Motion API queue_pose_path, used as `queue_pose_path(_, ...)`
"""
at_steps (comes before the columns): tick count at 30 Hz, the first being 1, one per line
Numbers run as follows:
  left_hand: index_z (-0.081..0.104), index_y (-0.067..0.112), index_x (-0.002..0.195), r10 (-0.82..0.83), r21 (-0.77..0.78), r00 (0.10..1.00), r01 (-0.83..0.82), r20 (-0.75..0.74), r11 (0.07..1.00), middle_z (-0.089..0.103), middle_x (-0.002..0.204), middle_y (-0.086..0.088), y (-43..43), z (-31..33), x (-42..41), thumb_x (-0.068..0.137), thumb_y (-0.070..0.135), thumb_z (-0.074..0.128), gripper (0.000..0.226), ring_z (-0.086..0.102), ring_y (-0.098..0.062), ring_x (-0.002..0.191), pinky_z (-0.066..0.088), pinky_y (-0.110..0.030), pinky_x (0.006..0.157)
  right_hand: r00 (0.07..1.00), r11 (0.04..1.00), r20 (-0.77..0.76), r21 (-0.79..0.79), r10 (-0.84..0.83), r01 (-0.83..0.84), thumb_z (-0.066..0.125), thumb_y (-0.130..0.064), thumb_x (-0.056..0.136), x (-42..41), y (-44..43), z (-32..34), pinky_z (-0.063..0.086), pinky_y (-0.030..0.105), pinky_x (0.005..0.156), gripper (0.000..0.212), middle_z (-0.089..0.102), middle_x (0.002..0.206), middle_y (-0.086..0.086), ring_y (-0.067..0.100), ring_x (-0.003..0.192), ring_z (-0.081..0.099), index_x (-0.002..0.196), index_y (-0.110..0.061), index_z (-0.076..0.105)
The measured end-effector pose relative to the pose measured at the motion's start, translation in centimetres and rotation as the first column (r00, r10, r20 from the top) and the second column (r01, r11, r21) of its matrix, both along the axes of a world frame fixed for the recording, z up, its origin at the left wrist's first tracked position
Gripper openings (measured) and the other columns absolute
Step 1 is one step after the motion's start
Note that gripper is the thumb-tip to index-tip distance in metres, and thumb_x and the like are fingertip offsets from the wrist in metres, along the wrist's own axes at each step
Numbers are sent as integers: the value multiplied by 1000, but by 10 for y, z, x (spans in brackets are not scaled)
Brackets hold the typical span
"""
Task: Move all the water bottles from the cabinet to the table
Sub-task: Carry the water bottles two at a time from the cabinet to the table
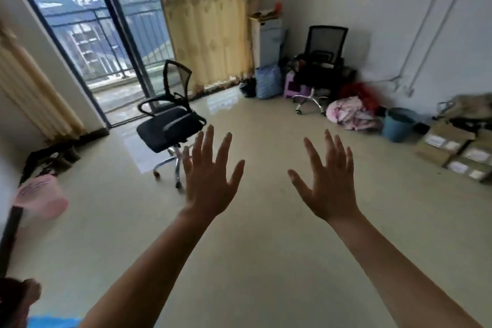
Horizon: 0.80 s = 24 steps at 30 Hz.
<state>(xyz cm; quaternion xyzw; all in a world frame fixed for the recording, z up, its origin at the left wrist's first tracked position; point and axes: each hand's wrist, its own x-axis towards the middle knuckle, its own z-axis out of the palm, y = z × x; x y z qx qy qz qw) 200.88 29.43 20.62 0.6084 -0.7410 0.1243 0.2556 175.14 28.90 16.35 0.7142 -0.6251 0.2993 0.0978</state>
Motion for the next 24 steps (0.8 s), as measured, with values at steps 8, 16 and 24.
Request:
queue_pose_path(8, 43, 27, 148, -434, 38, 901, 433, 16, 900, 18, 163, -14, -138, -22, -241, 96, 55, 40, 59, 17, -36, 149, 20, -63, 115, 917, 917, -80, 53, -390, 395, 33, -70, 95, -217, -31, -25, 11, 58, 121, 74, 7, 167, 15, 37, 153, 6, 158, -32, 22)
queue_pose_path(16, 42, 22, 150, -790, 39, 614, 789, -2, 613, 14, 164, -14, -237, -11, -499, 97, 58, 35, 64, 11, -37, 151, 15, -61, 117, 620, 615, -148, 85, -770, 784, 24, -73, 97, -402, -34, -1, 13, 60, 121, 74, 2, 167, 13, 37, 153, 6, 159, -32, 20)
queue_pose_path(24, 28, 28, 154, -933, 151, 355, 921, 56, 359, 6, 166, -10, -221, -37, -733, 99, 61, 28, 65, 4, -33, 152, 14, -61, 118, 327, 321, -67, 83, -943, 943, 32, -70, 96, -558, 24, -21, 19, 59, 120, 74, 11, 167, 15, 36, 153, 12, 157, -29, 27)
